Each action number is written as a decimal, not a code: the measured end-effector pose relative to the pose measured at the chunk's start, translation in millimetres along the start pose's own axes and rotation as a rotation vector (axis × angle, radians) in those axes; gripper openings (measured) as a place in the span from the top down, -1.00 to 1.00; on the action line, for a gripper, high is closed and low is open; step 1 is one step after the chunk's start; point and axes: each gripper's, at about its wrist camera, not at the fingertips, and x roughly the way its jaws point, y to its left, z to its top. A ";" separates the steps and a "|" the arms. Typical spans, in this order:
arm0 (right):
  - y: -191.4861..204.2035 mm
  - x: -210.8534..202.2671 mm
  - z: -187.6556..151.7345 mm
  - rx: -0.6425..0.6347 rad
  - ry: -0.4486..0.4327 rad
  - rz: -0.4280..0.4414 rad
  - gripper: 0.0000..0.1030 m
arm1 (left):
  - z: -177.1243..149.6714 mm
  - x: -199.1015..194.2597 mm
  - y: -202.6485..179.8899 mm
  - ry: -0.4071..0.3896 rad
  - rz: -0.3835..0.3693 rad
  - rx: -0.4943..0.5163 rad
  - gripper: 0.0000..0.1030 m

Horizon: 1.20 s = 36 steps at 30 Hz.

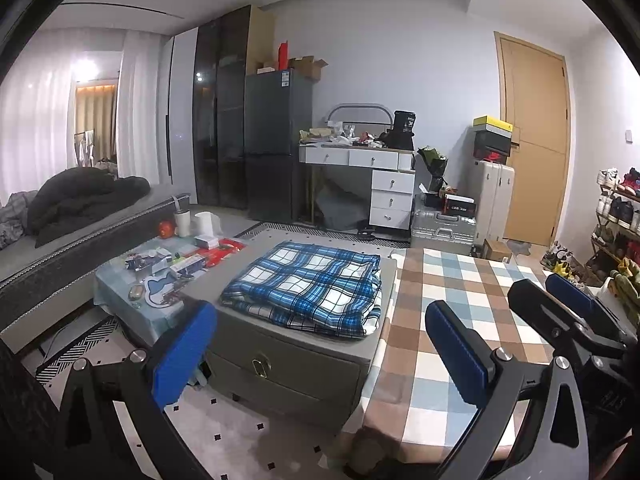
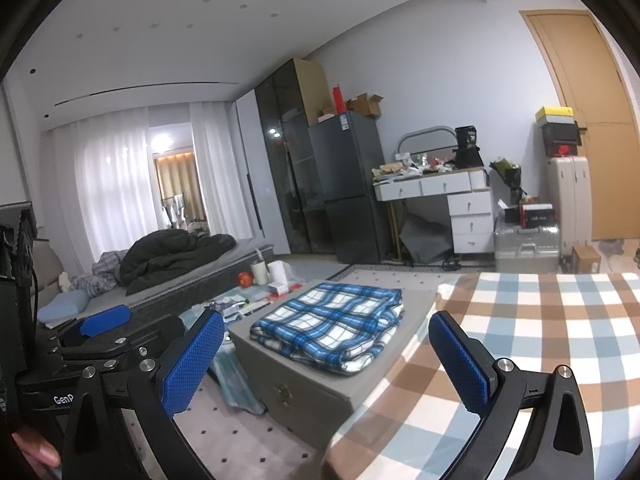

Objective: Fold large clothes

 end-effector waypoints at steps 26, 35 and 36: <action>0.6 -0.5 1.8 0.023 0.001 -0.008 -1.00 | -1.7 -1.8 -2.6 0.006 0.006 0.001 -0.98; 1.4 0.5 1.5 0.027 0.004 -0.008 -1.00 | -2.3 -0.2 -1.0 0.009 0.004 0.004 -0.98; 1.4 0.2 1.5 0.030 0.004 -0.007 -1.00 | -2.8 0.3 -0.3 0.010 0.003 0.005 -0.98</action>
